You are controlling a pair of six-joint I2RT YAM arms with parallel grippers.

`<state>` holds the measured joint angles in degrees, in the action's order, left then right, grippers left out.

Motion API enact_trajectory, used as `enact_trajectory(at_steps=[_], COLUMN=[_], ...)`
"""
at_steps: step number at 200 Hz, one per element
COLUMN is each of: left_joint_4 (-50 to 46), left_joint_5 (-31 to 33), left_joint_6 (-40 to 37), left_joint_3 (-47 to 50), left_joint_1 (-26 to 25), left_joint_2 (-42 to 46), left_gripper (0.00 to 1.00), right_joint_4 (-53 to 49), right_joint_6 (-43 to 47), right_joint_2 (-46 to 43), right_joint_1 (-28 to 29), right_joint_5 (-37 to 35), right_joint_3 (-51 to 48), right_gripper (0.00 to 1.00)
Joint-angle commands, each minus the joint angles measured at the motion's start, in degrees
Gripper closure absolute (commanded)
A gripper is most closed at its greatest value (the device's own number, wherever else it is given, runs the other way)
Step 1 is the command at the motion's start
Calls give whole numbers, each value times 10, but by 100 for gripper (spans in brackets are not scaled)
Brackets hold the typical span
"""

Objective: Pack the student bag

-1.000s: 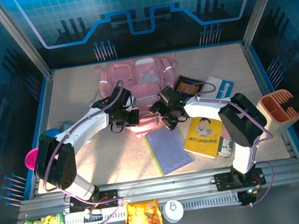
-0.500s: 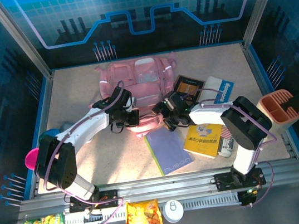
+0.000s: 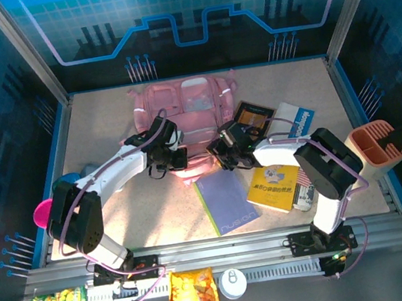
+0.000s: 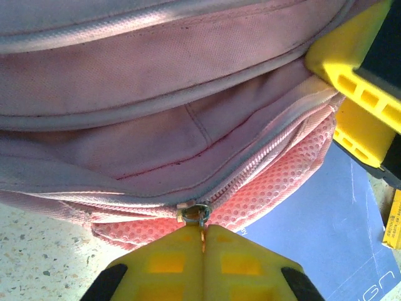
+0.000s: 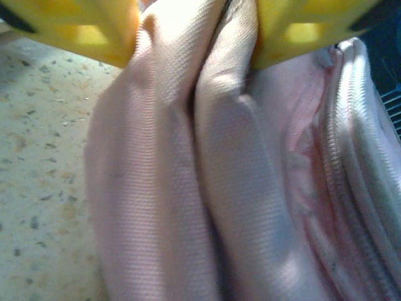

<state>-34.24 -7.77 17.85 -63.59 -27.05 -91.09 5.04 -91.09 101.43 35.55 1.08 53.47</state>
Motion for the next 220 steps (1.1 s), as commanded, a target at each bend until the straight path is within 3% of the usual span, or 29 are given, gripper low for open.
enact_trajectory(at_steps=[1, 35, 82, 152, 180, 220], left_joint_4=[-15, -24, -23, -3, 33, 55], left_joint_5=[-11, 5, 17, 54, 61, 15], left_joint_6=[-5, -4, -8, -16, -20, -23], left_joint_3=[-21, -20, -4, 16, 19, -5], left_joint_1=[0, 2, 14, 44, 46, 46], left_joint_2=[11, 18, 30, -11, -50, -87], left_gripper=[100, 100, 100, 100, 100, 100], right_joint_4=[-8, -70, -138, -159, -143, -158], right_joint_6=[35, 121, 244, 338, 349, 366], right_joint_2=[-2, -35, -62, -31, -14, -28], right_joint_1=[-13, -27, -60, -139, -170, -184], right_joint_5=[-11, -47, -74, -38, 14, 52], right_joint_3=[30, 63, 109, 129, 125, 122], right_gripper=[65, 74, 74, 74, 74, 59])
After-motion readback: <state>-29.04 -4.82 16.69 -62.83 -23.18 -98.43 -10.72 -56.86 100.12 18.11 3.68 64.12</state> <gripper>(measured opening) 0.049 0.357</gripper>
